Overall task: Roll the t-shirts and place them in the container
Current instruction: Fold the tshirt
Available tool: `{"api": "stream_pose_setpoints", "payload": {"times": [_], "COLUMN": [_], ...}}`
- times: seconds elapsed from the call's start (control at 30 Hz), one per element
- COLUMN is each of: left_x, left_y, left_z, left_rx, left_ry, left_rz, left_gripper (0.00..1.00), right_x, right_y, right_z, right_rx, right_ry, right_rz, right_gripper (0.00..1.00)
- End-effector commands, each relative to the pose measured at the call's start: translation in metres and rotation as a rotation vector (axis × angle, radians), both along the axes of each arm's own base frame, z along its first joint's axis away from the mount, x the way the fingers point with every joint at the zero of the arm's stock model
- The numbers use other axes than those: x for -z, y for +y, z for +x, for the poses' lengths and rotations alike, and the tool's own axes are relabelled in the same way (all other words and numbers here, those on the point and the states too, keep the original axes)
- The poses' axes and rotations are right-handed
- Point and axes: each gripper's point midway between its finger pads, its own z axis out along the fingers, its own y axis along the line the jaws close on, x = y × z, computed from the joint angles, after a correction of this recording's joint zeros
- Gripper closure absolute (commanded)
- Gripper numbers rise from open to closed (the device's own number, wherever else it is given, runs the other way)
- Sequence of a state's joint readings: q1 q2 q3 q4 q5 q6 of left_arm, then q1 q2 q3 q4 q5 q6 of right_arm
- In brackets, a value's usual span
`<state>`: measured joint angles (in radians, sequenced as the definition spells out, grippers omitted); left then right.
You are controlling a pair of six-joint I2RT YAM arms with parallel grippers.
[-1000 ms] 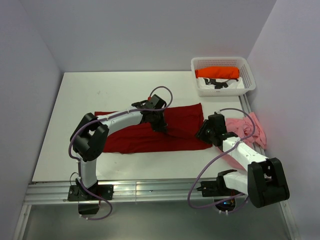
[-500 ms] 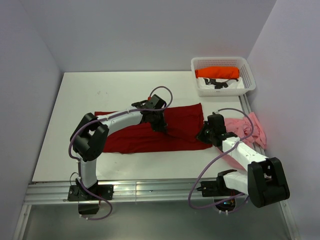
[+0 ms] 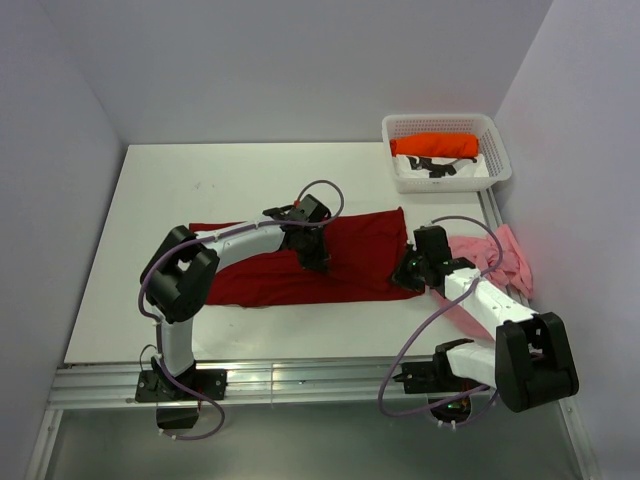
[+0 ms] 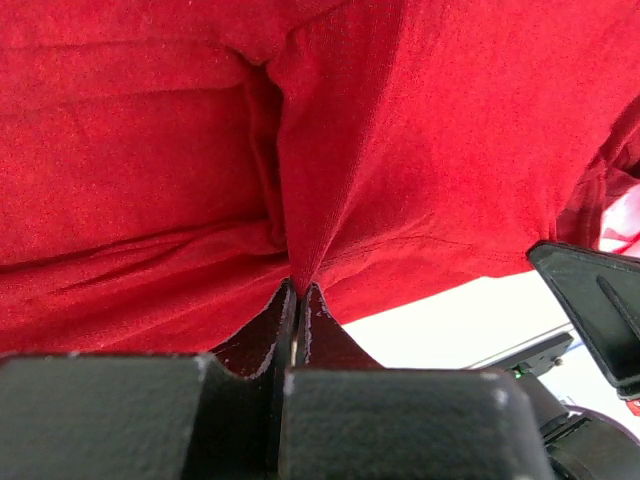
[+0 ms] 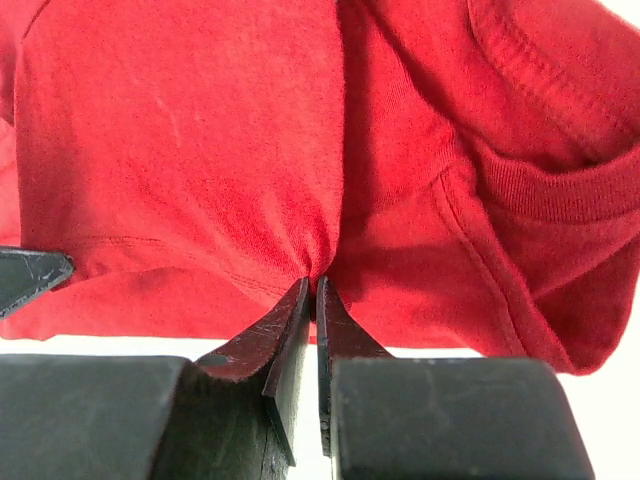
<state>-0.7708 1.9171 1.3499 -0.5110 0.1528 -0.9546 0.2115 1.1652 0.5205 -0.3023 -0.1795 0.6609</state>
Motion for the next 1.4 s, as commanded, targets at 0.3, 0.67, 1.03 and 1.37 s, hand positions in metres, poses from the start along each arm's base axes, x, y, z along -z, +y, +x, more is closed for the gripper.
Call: {"api": "stream_pose_setpoints", "payload": {"times": [0.3,0.67,1.03,1.37], "left_x": [-0.003,-0.043,-0.053,-0.031], "left_y": [0.004,0.018,0.154,0.253], "left_z": [-0.006,0.010,0.080,0.115], "left_rx": [0.039,0.065,-0.212,-0.456], "left_ry": [0.001,-0.123,-0.189,-0.205], "left_rz": [0.010,0.074,0.151,0.129], "left_gripper": [0.91,0.53,0.53,0.57], "right_x": [-0.014,-0.035,-0.026,-0.009], "right_y": [-0.002,-0.020,-0.016,0.004], "right_z": [-0.002,-0.002,-0.025,-0.029], "right_rx": [-0.017,0.050,0.276,0.443], "right_ry": [0.001,-0.070,-0.078,-0.037], "right_rz": [-0.022,-0.089,0.017,0.098], "right_gripper": [0.63,0.57,0.29,0.31]}}
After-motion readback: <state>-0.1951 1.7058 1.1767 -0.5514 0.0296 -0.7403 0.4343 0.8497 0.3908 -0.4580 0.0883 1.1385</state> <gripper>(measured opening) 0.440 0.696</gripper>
